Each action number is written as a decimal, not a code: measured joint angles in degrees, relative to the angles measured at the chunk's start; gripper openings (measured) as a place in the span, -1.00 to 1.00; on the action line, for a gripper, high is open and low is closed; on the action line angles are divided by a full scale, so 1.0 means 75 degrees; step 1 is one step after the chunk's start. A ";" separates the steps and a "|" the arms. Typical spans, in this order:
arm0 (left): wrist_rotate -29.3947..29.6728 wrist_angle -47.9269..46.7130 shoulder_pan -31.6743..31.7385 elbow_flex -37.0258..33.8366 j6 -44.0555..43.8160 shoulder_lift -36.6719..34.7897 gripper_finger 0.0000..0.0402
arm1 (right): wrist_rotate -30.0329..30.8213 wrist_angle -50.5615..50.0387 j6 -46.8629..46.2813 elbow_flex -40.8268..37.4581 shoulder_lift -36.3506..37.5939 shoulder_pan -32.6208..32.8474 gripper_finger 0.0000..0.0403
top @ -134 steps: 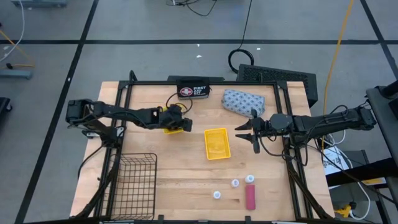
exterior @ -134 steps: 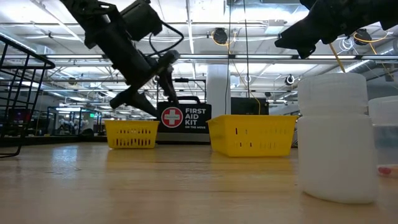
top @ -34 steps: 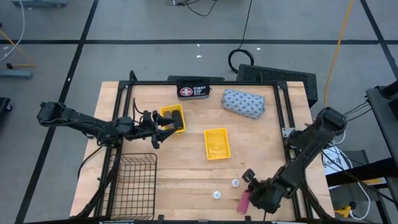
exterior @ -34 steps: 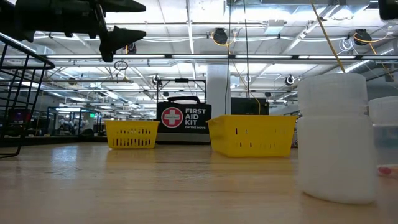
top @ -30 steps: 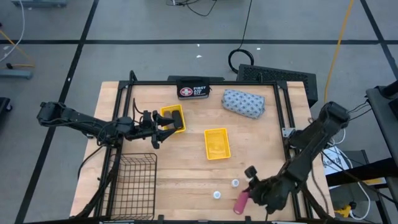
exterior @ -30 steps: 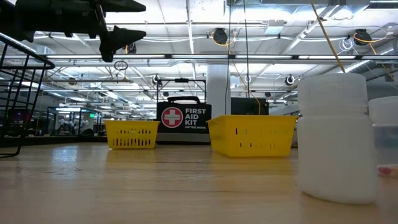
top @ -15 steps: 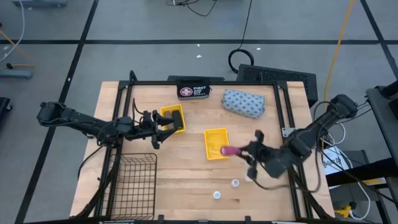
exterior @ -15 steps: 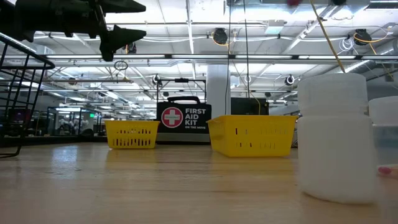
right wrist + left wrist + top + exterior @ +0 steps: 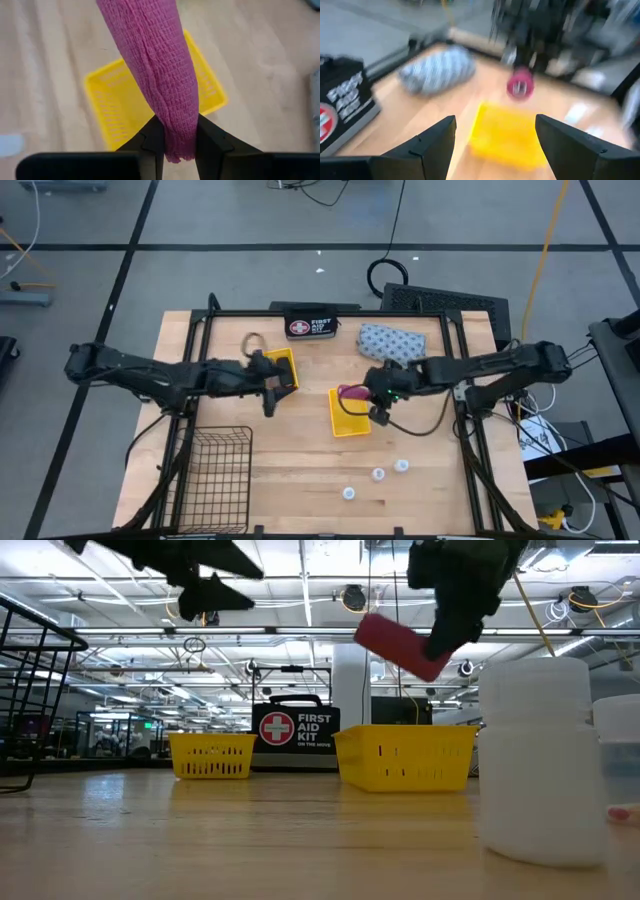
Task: Pick & Place Medicine items
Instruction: Put the pink bandage into the left yellow basket
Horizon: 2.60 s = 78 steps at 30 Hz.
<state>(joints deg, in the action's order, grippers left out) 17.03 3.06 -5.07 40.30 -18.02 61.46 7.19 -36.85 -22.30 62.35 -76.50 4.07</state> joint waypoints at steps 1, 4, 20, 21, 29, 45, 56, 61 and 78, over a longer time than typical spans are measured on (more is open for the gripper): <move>-0.0002 -0.0576 0.0005 0.0345 0.0146 0.0212 0.41 | 0.0011 0.0029 0.0231 0.0000 -0.0077 -0.0110 -0.69; -0.0148 -0.1447 0.0004 0.1576 0.0768 0.1035 0.41 | 0.0008 0.0284 0.0897 0.0000 -0.0299 -0.0382 -0.68; -0.0472 -0.3936 0.0061 0.6121 0.3080 0.4897 0.41 | -0.0401 0.1397 0.1926 -0.0005 -0.0747 -0.0590 -0.66; -0.0472 -0.3939 0.0086 0.6208 0.3075 0.5047 0.41 | -0.0401 0.1412 0.1926 0.0000 -0.0739 -0.0575 -0.66; -0.0474 -0.4175 0.0198 0.6276 0.2925 0.5689 0.41 | -0.0401 0.1395 0.2071 0.0000 -0.0735 -0.0567 -0.69; -0.0565 -0.4859 0.0455 0.6282 0.2377 0.5859 -0.20 | -0.0343 0.1397 0.2243 0.0000 -0.0734 -0.0570 -0.60; -0.1035 -0.4716 0.0689 0.6000 0.2824 0.5778 -0.61 | -0.0250 0.0119 0.2117 -0.0001 0.0139 -0.0566 -0.35; -0.1513 -0.3840 0.0967 0.5413 0.2611 0.5716 -0.61 | -0.0150 -0.0373 0.1755 0.0006 0.0855 -0.0562 -0.33; -0.2555 0.1478 0.1217 0.1583 0.1904 0.2697 -0.61 | 0.0039 0.6468 0.2766 -0.3721 0.2634 -0.0536 -0.35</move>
<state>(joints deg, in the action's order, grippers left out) -2.13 14.15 4.05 52.18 -3.73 81.69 7.48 11.66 -1.56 34.44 -56.75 0.05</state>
